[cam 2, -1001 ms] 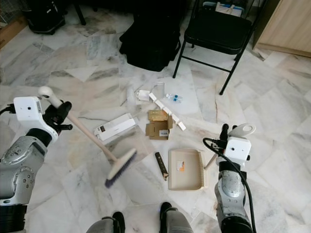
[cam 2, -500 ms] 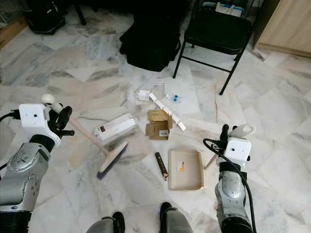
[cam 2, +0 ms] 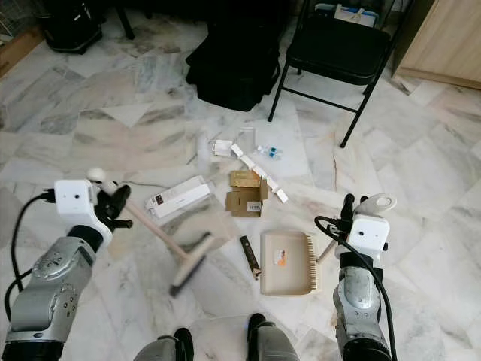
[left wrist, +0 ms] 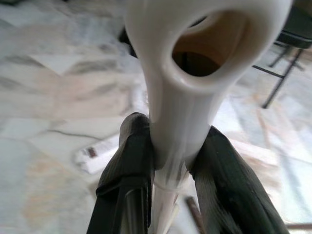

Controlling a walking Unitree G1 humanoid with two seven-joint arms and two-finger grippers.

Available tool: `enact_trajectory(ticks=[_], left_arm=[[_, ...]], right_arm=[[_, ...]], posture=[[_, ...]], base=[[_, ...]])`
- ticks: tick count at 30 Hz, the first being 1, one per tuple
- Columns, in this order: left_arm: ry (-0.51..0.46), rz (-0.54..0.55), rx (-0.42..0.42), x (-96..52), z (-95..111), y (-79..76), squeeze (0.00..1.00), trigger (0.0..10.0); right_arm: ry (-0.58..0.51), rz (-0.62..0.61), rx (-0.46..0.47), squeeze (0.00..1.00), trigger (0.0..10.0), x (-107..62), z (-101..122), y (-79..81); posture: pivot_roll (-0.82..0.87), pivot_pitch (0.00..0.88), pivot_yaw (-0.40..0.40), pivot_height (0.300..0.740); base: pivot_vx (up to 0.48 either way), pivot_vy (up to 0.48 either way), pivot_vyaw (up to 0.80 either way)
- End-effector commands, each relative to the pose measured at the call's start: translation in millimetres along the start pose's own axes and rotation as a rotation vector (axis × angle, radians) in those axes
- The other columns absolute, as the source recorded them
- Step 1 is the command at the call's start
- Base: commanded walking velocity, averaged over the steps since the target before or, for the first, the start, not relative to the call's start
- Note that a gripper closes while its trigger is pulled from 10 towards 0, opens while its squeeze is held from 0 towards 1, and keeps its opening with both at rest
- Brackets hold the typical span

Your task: Sweep floor

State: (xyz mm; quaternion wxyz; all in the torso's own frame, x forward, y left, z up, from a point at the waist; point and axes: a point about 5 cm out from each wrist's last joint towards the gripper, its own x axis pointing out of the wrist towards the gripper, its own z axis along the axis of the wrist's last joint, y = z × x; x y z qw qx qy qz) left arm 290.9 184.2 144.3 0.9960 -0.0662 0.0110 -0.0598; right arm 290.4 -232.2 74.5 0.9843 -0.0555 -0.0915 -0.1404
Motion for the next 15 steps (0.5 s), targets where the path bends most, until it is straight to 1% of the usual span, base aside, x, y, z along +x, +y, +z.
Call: enact_trajectory(ticks=[1,2,3,5,6,13,14,15], left_arm=[[0.023,-0.036,-0.056,-4.3,-1.1,-5.9,0.00,10.0],[0.027,-0.055,-0.099,-4.9,-0.1,-10.5,0.00,10.0],[0.028,-0.069,-0.120,-5.5,0.6,-13.3,0.00,10.0],[0.023,-0.107,-0.152,-5.9,3.5,-20.2,0.00,10.0],[0.023,-0.107,-0.152,-5.9,3.5,-20.2,0.00,10.0],[-0.007,-0.265,-0.308,-5.3,20.3,-45.9,0.00,10.0],[-0.007,-0.265,-0.308,-5.3,20.3,-45.9,0.00,10.0],[-0.009,-0.291,-0.317,-4.9,22.7,-49.4,0.00,10.0]], right_arm=[[0.077,0.016,-0.019,0.00,10.0,-11.9,-14.5,-1.9],[0.078,0.017,-0.020,0.00,10.0,-11.8,-14.6,-2.2],[0.078,0.017,-0.021,0.00,10.0,-11.7,-14.5,-2.3],[0.080,0.016,-0.020,0.00,10.0,-11.0,-14.4,-2.2],[0.080,0.016,-0.020,0.00,10.0,-11.0,-14.4,-2.2],[0.082,0.020,-0.015,0.00,10.0,-5.8,-13.0,-0.1],[0.082,0.020,-0.015,0.00,10.0,-5.8,-13.0,-0.1],[0.081,0.020,-0.013,0.00,10.0,-4.2,-12.2,0.7]], posture=[[0.03,0.315,0.024,0.740],[0.03,0.315,0.024,0.740],[0.03,0.315,0.024,0.740],[0.03,0.315,0.023,0.740],[0.03,0.315,0.023,0.740],[0.03,0.295,0.022,0.740],[0.03,0.295,0.022,0.740],[0.04,0.285,0.021,0.740]], base=[[0.000,0.000,0.00],[0.000,0.000,0.00],[0.000,0.000,0.00],[0.000,0.000,0.00],[0.000,0.000,0.00],[0.000,0.000,0.00],[0.000,0.000,0.00],[0.000,0.000,0.00]])
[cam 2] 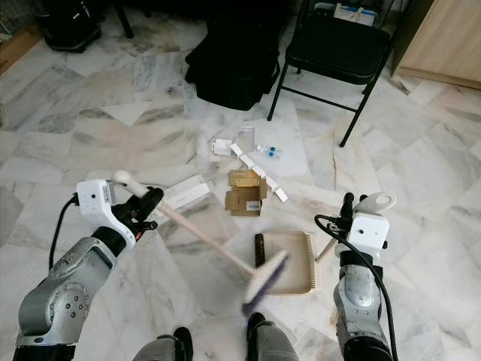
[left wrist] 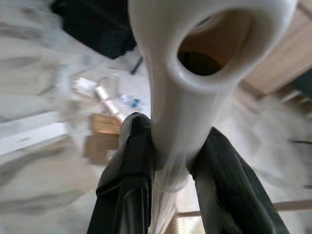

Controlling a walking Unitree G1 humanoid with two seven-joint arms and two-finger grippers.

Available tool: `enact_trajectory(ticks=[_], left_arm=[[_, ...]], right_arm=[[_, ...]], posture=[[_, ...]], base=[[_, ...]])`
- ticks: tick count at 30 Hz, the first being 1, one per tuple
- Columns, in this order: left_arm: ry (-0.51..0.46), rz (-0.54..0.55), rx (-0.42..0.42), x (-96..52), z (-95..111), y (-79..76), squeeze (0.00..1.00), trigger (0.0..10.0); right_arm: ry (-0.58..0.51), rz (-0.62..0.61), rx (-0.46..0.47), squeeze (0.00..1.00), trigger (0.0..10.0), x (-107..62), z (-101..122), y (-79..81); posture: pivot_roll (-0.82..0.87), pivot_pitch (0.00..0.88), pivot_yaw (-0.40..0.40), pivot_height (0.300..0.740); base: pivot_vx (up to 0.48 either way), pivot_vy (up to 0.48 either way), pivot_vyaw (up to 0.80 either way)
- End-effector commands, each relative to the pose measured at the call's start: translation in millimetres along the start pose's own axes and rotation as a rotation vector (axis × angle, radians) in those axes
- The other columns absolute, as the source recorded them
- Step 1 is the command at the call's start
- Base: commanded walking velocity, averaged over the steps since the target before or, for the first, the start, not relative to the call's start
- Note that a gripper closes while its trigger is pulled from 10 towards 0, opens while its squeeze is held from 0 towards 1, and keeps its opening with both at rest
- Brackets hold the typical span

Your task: Sweep floor

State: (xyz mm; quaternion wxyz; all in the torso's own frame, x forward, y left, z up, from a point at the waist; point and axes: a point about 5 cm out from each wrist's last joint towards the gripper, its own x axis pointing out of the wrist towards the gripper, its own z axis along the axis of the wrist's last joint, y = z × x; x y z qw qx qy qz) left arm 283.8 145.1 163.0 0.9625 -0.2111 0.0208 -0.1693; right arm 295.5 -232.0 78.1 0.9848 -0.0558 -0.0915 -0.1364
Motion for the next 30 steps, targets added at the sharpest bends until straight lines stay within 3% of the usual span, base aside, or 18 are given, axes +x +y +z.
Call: enact_trajectory(ticks=[1,6,10,15,25,30], left_arm=[[-0.017,-0.089,-0.027,1.0,7.6,-12.9,0.00,10.0],[-0.011,-0.139,0.009,2.7,16.2,-17.3,0.00,10.0],[-0.098,-0.117,0.069,6.2,51.2,-5.5,0.00,10.0],[-0.169,-0.040,0.162,7.3,75.3,12.5,0.00,10.0],[-0.234,0.118,0.273,10.0,77.7,24.2,0.00,10.0],[-0.273,0.178,0.380,12.9,78.6,29.9,0.00,10.0]], right_arm=[[0.082,0.013,-0.011,0.00,10.0,-8.1,-14.4,0.4],[0.081,0.016,-0.003,0.00,10.0,-2.9,-12.5,4.0],[0.081,0.015,0.005,0.00,10.0,0.3,-11.4,5.8],[0.084,0.017,0.011,0.00,10.0,-2.2,-13.2,7.9],[0.079,0.018,0.012,0.00,10.0,-5.3,-14.6,7.9],[0.074,0.013,-0.001,0.00,10.0,-7.0,-14.7,1.2]], posture=[[0.04,0.278,0.022,0.740],[0.05,0.254,0.023,0.740],[0.06,0.229,0.028,0.740],[0.06,0.217,0.033,0.740],[0.04,0.223,0.033,0.740],[0.03,0.235,0.030,0.740]], base=[[0.000,0.000,0.00],[0.000,0.000,0.00],[0.000,0.000,0.00],[0.000,0.000,0.00],[0.000,0.000,0.00],[0.000,0.000,0.00]])
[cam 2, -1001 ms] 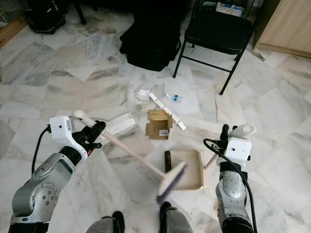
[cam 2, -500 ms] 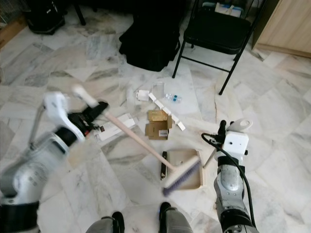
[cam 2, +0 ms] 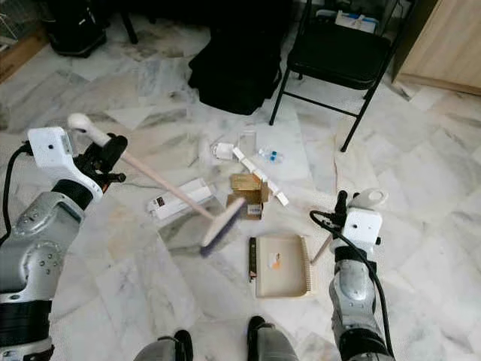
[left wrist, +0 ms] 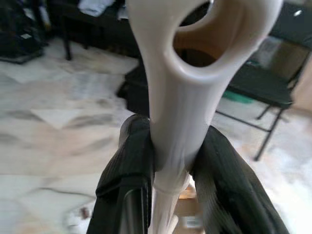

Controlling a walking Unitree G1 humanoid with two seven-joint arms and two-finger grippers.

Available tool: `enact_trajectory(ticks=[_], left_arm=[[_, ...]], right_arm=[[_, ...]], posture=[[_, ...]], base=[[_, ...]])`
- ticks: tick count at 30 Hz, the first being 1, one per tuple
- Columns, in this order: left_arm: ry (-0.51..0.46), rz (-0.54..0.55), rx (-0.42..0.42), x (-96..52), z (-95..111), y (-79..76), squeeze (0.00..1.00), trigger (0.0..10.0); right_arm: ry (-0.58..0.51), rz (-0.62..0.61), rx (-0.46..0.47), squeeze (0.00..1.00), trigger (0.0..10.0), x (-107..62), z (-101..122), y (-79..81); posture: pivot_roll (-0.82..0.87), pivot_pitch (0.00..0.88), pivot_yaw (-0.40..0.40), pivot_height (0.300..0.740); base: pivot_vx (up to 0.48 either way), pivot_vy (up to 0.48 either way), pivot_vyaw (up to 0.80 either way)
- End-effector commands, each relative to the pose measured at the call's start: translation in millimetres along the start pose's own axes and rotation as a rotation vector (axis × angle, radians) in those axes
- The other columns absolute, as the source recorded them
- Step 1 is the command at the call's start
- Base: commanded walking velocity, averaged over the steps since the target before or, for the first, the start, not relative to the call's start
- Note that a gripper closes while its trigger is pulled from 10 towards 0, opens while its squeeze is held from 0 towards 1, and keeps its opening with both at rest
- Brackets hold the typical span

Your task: Sweep floor

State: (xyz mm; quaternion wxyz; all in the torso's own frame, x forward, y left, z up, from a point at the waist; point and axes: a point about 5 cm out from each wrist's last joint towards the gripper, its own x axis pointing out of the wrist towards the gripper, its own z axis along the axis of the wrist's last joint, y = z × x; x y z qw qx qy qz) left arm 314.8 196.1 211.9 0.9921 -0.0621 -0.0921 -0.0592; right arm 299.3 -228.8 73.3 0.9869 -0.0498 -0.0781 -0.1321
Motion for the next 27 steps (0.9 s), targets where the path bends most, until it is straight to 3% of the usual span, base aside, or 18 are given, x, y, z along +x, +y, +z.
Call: enact_trajectory(ticks=[1,7,11,15,18,24,26,27], left_arm=[[-0.061,0.007,0.061,1.5,10.2,0.7,0.00,10.0],[-0.068,0.078,0.159,-0.1,-0.1,7.0,0.00,10.0],[-0.056,0.149,0.281,-4.6,-12.8,15.2,0.00,10.0],[-0.039,0.150,0.341,-6.0,-27.5,15.0,0.00,10.0],[0.040,0.095,0.297,-4.9,-49.8,7.9,0.00,10.0],[0.141,0.050,0.203,-8.7,-73.3,2.3,0.00,10.0],[0.225,0.028,0.095,-13.0,-91.8,-2.8,0.00,10.0],[0.225,0.028,0.095,-13.0,-91.8,-2.8,0.00,10.0]], right_arm=[[0.046,0.003,-0.011,0.00,10.0,-9.0,-10.2,-4.1],[0.044,0.003,-0.014,0.00,10.0,-11.4,-10.6,-4.7],[0.042,0.005,-0.013,0.00,10.0,-13.5,-10.9,-4.4],[0.042,0.008,-0.015,0.00,10.0,-15.4,-11.5,-5.1],[0.043,0.012,-0.019,0.00,10.0,-18.8,-12.1,-6.8],[0.047,0.010,-0.027,0.00,10.0,-22.6,-13.4,-10.8],[0.054,0.012,-0.029,0.00,10.0,-25.3,-15.0,-11.2],[0.054,0.012,-0.029,0.00,10.0,-25.3,-15.0,-11.2]], posture=[[0.02,0.241,0.028,0.740],[0.02,0.258,0.023,0.740],[0.01,0.276,0.019,0.740],[0.01,0.287,0.016,0.740],[-0.01,0.310,0.011,0.740],[-0.01,0.331,0.008,0.740],[-0.01,0.338,0.005,0.740],[-0.01,0.338,0.005,0.740]], base=[[0.000,0.000,0.00],[0.000,0.000,0.00],[0.000,0.000,0.00],[0.000,0.000,0.00],[0.000,0.000,0.00],[0.000,0.000,0.00],[0.000,0.000,0.00],[0.000,0.000,0.00]])
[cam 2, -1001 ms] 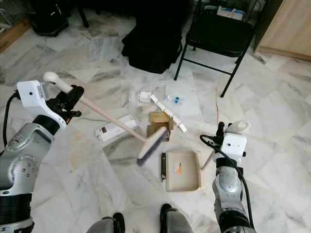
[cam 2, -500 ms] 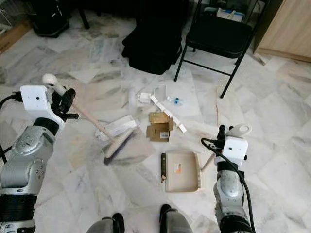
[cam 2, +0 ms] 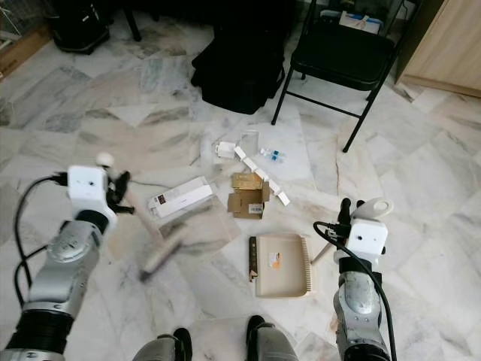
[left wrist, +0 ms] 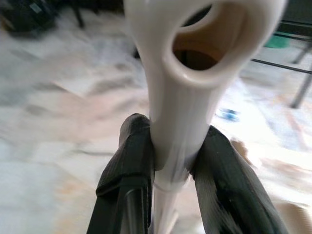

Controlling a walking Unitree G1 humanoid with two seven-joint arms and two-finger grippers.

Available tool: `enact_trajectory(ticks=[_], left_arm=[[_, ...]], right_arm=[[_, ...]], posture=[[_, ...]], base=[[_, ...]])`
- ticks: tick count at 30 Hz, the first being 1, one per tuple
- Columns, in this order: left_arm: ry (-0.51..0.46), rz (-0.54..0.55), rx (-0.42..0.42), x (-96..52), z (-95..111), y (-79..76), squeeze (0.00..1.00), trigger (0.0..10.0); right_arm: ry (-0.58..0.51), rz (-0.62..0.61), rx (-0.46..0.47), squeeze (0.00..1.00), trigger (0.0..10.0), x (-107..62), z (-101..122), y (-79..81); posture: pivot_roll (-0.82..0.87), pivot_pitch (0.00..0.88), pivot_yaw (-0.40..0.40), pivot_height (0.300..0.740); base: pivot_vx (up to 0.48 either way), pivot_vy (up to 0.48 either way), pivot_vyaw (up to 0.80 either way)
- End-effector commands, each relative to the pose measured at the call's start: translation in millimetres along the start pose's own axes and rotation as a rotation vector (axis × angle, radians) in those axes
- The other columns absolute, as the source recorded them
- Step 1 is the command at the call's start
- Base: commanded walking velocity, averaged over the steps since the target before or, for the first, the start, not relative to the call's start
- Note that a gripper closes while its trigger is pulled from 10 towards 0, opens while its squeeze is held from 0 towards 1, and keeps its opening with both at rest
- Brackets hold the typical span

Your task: Sweep floor

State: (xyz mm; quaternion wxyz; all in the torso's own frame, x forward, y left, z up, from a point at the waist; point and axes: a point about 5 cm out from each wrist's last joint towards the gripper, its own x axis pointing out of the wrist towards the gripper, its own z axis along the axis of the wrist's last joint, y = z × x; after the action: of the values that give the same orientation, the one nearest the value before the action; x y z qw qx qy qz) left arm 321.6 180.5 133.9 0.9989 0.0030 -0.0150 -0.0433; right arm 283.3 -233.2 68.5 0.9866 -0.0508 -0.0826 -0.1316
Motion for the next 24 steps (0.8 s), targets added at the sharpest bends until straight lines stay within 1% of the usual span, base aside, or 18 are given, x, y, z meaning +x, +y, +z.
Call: enact_trajectory(ticks=[1,2,4,5,6,7,8,9,10,13,15,16,17,20,21,22,23,24], left_arm=[[0.087,-0.036,-0.080,-5.0,-17.6,-3.8,0.00,10.0],[0.106,-0.087,-0.160,-6.0,-19.7,-14.2,0.00,10.0],[0.111,-0.126,-0.212,-6.2,-19.0,-21.8,0.00,10.0],[0.116,-0.158,-0.295,-6.5,-16.1,-27.7,0.00,10.0],[0.111,-0.166,-0.315,-6.1,-14.4,-29.3,0.00,10.0],[0.093,-0.192,-0.372,-6.4,-7.8,-32.9,0.00,10.0],[0.088,-0.213,-0.403,-7.1,-3.9,-35.2,0.00,10.0],[0.092,-0.259,-0.428,-8.7,0.1,-38.9,0.00,10.0],[0.095,-0.268,-0.430,-8.9,0.5,-39.5,0.00,10.0],[0.104,-0.359,-0.420,-13.1,5.7,-45.8,0.00,10.0],[0.103,-0.410,-0.447,-16.5,13.3,-48.1,0.00,10.0],[0.103,-0.443,-0.493,-18.7,23.0,-49.1,0.00,10.0],[0.103,-0.451,-0.504,-18.8,25.5,-49.4,0.00,10.0],[0.079,-0.489,-0.447,-18.4,37.4,-49.2,0.00,10.0],[0.060,-0.477,-0.417,-15.9,41.7,-46.3,0.00,10.0],[0.052,-0.472,-0.413,-14.5,43.6,-45.0,0.00,10.0],[0.035,-0.456,-0.412,-11.4,47.2,-41.7,0.00,10.0],[-0.007,-0.431,-0.391,-6.4,57.3,-35.1,0.00,10.0]], right_arm=[[0.065,0.012,-0.029,0.00,10.0,-11.4,-12.2,-2.8],[0.068,0.014,-0.029,0.00,10.0,-12.5,-12.9,-2.9],[0.071,0.014,-0.029,0.00,10.0,-13.1,-13.2,-3.1],[0.072,0.015,-0.029,0.00,10.0,-12.5,-12.9,-3.2],[0.074,0.015,-0.029,0.00,10.0,-11.7,-12.9,-3.1],[0.075,0.016,-0.028,0.00,10.0,-9.9,-12.6,-2.7],[0.073,0.016,-0.028,0.00,10.0,-8.6,-11.9,-2.4],[0.072,0.017,-0.026,0.00,10.0,-6.1,-10.7,-1.8],[0.072,0.017,-0.026,0.00,10.0,-5.5,-10.5,-1.6],[0.070,0.017,-0.024,0.00,10.0,-0.8,-8.7,-0.5],[0.066,0.017,-0.021,0.00,10.0,2.8,-6.8,0.6],[0.062,0.017,-0.018,0.00,10.0,6.7,-4.9,2.2],[0.063,0.017,-0.016,0.00,10.0,8.1,-4.5,2.8],[0.058,0.014,-0.007,0.00,10.0,16.1,-0.9,6.3],[0.053,0.014,-0.002,0.00,10.0,18.9,0.9,8.1],[0.053,0.015,-0.001,0.00,10.0,20.2,1.5,9.1],[0.051,0.015,0.003,0.00,10.0,22.4,2.7,10.8],[0.044,0.011,0.012,0.00,10.0,27.0,5.7,13.3]], posture=[[-0.01,0.340,0.004,0.740],[-0.02,0.340,0.001,0.740],[-0.02,0.340,0.001,0.740],[-0.01,0.336,0.000,0.740],[-0.01,0.332,-0.001,0.740],[-0.01,0.324,-0.002,0.740],[-0.01,0.322,-0.002,0.740],[0.00,0.314,-0.002,0.740],[0.00,0.314,-0.002,0.740],[0.01,0.290,-0.002,0.740],[0.01,0.276,-0.002,0.740],[0.02,0.257,-0.001,0.740],[0.02,0.257,-0.001,0.740],[0.04,0.220,0.000,0.740],[0.04,0.196,0.001,0.740],[0.04,0.196,0.001,0.740],[0.05,0.171,0.002,0.740],[0.05,0.143,0.001,0.740]], base=[[0.000,0.000,0.00],[0.000,0.000,0.00],[0.000,0.000,0.00],[0.000,0.000,0.00],[0.000,0.000,0.00],[0.000,0.000,0.00],[0.000,0.000,0.00],[0.000,0.000,0.00],[0.000,0.000,0.00],[0.000,0.000,0.00],[0.000,0.000,0.00],[0.000,0.000,0.00],[0.000,0.000,0.00],[0.000,0.000,0.00],[0.000,0.000,0.00],[0.000,0.000,0.00],[0.000,0.000,0.00],[0.000,0.000,0.00]])
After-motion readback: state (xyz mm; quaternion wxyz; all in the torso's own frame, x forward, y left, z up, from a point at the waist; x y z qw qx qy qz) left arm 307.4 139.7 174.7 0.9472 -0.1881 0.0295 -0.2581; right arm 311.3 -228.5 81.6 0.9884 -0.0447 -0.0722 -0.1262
